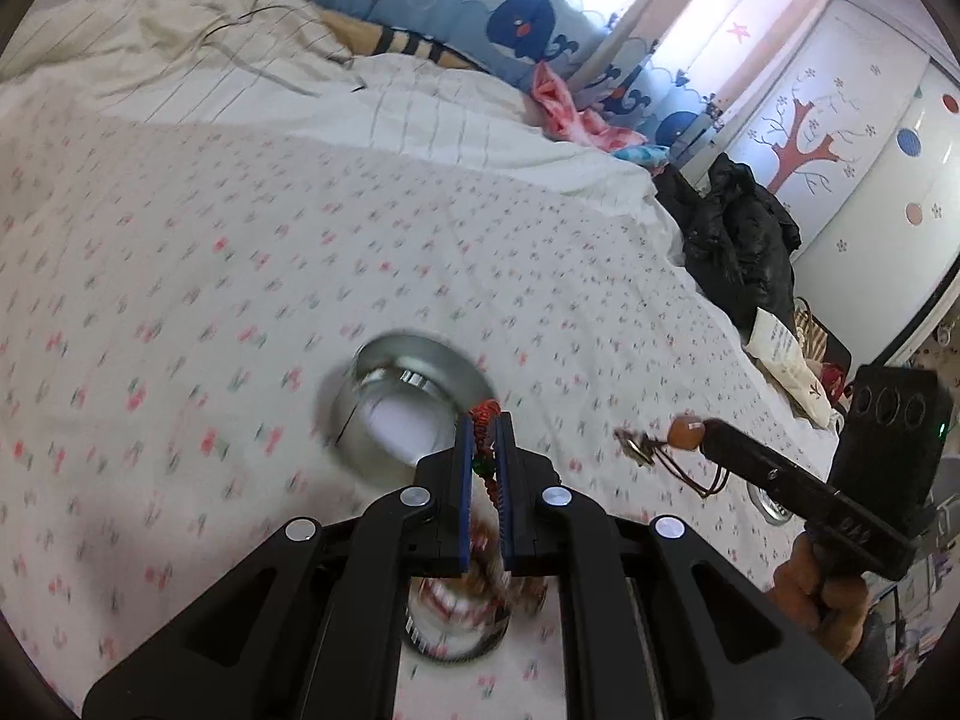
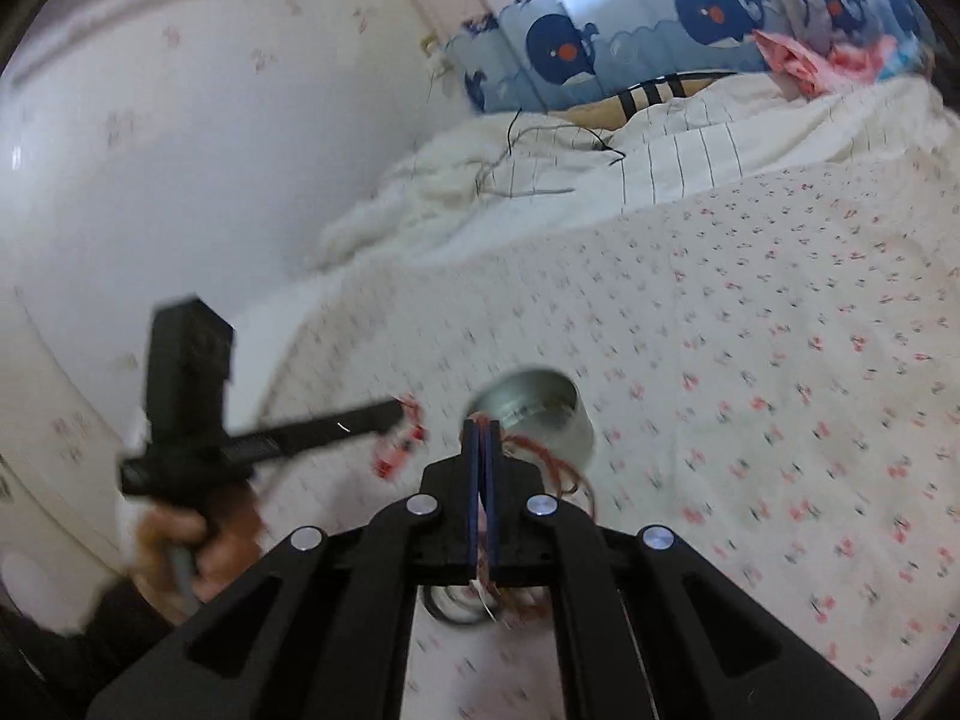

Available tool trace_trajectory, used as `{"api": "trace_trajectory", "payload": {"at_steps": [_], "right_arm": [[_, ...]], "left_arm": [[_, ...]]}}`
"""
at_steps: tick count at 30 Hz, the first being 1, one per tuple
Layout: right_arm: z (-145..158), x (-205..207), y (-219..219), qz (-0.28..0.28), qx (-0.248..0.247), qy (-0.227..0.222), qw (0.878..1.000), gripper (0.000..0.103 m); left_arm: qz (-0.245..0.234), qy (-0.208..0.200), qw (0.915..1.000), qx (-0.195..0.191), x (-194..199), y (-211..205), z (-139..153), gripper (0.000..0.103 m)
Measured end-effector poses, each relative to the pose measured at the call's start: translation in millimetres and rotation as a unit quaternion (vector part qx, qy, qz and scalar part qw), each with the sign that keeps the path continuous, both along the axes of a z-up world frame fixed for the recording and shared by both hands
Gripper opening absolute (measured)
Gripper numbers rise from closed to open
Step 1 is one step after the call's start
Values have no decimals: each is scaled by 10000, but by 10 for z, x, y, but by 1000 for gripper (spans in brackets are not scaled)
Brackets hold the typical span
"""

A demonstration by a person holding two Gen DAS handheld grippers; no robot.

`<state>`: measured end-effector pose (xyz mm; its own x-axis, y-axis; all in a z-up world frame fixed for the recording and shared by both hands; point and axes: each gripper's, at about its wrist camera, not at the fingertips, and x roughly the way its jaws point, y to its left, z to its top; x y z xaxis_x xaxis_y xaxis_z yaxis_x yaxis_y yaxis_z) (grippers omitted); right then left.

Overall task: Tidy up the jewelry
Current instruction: 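Carry held jewelry over the silver tin and open both tools to drop it inside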

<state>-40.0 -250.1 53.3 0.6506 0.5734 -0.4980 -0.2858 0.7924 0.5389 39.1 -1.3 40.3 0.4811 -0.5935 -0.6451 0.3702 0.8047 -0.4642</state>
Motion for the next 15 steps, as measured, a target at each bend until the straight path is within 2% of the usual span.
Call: {"api": "trace_trajectory", "payload": {"at_steps": [2,5,7,10,11,12,14,15], "right_arm": [[30,123,-14,-27,56,5,10000,2],[35,316,-6,48,103,46,9999,2],[10,366,6,94,138,99,9998,2],[-99,563,80,209,322,283,9989,2],[-137,613,102,244,344,313,9986,2],[-172,685,156,291,376,361,9982,2],[-235,793,260,348,347,436,9978,2],[-285,855,335,382,286,478,9977,2]], "left_arm": [[-31,-9,9999,144,140,-133,-24,6],[-94,83,9984,555,394,-332,-172,7],[-47,267,9942,1045,546,-439,-349,7],[-41,377,9930,1123,542,-398,-399,13],[-1,327,9928,1155,525,-361,-354,25],[50,250,9930,1150,504,-318,-311,42],[266,61,9939,1072,455,-165,-179,52],[357,35,9937,1057,457,-83,-147,52]]}}
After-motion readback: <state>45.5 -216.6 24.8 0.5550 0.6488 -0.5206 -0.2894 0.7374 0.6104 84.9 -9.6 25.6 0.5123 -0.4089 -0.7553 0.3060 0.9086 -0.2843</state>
